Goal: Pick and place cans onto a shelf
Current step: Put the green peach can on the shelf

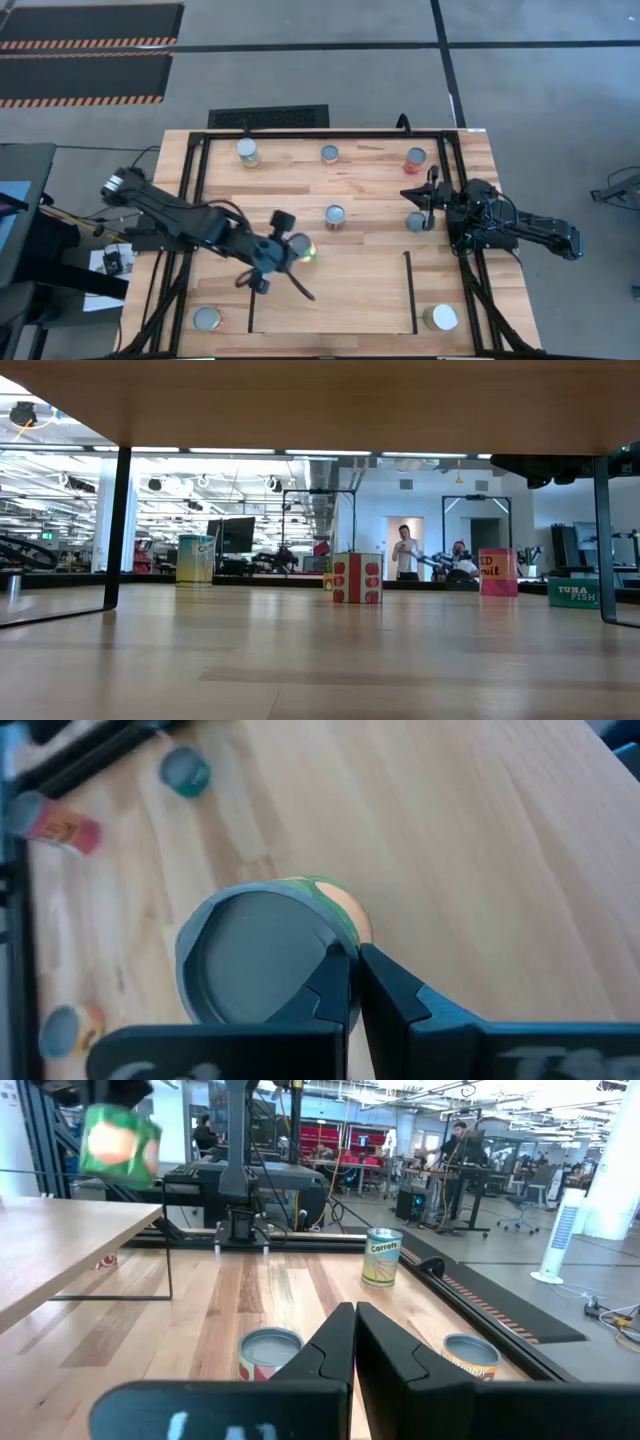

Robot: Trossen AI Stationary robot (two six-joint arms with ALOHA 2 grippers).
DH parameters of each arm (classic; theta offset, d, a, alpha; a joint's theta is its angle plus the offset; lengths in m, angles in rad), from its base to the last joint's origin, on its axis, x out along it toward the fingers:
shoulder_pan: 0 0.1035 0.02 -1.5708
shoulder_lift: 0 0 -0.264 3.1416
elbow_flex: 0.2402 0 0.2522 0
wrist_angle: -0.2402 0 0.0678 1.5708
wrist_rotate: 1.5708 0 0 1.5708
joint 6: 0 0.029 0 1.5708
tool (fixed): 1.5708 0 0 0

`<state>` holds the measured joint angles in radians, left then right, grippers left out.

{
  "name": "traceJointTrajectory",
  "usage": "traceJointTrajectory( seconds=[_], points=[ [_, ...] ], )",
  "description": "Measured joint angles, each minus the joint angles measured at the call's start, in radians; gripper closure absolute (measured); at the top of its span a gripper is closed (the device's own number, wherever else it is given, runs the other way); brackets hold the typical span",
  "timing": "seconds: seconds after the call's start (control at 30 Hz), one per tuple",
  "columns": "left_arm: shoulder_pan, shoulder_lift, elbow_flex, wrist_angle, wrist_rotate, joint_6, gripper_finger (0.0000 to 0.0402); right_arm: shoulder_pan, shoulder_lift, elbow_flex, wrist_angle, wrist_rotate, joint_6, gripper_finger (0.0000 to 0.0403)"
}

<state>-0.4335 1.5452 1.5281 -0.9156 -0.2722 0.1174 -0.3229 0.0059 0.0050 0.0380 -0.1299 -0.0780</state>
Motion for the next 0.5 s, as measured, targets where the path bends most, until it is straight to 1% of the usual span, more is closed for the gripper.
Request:
traceJointTrajectory(
  seconds=[0.17,0.3,0.5],
  points=[
    [0.0,0.122,0.1,-0.004,0.044,0.029,0.0401,0.0,0.0,0.0,0.0,0.0,0.0,0.0365],
    [0.001,0.211,0.174,-0.05,0.064,0.053,0.0401,0.0,0.0,0.0,0.0,0.0,0.0,0.0365],
    [0.015,0.269,0.232,-0.11,0.089,0.054,0.0401,0.0,0.0,0.0,0.0,0.0,0.0,0.0365]
  ],
)
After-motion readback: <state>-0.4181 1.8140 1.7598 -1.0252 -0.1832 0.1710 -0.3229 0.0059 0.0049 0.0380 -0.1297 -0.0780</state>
